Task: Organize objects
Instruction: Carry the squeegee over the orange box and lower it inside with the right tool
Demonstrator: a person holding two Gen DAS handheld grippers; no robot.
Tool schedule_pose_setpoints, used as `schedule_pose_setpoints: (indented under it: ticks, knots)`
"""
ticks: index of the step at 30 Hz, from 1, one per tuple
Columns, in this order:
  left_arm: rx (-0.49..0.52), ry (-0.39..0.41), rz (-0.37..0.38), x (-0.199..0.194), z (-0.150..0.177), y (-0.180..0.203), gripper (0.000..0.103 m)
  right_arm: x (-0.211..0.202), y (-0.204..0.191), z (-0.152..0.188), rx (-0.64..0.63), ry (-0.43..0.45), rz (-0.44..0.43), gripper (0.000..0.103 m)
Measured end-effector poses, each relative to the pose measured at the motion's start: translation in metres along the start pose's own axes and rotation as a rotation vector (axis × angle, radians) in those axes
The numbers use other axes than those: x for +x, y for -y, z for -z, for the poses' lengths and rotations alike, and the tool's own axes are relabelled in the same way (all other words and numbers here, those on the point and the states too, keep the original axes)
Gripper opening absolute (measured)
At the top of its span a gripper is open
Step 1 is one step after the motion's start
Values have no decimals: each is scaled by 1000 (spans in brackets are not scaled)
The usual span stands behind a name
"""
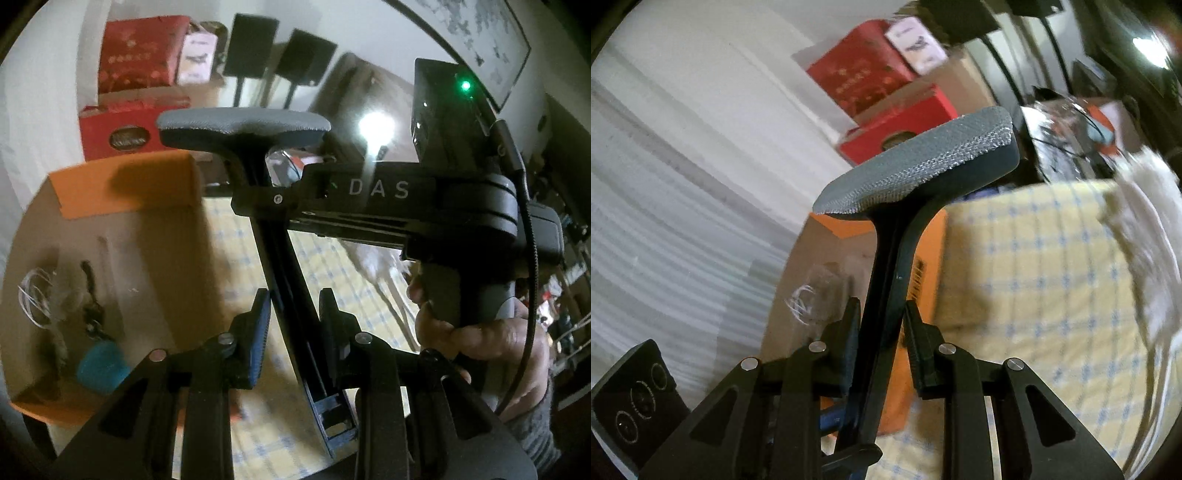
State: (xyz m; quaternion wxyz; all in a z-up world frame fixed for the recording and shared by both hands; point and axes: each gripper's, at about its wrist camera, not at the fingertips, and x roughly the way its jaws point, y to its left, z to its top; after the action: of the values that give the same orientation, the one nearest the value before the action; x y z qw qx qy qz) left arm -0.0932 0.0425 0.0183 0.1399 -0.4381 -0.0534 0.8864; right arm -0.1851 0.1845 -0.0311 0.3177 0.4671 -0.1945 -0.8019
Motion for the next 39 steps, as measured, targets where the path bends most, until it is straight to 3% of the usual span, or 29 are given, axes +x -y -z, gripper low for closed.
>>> schedule_pose_setpoints:
  ticks: [7,14,22,30,39]
  knots:
    - [-13,2,-47,-23,-12,-44,25,37,-36,-31,-36,-40,-39,23]
    - [-43,-30,-93,-14,-12,-88,25,89,-45,-46,6,-105,-115,23]
    - [-95,-68,-115,2,-4,-126,25,140,-55,-50,-4,-158,-118,23]
    - [-91,-126,-162,22,4,-146,25,176,-61,-48,-28,-207,-82,23]
    - [-35,-201,-234,36,11,-148,23,193,-38,-34,33,-267,5,22]
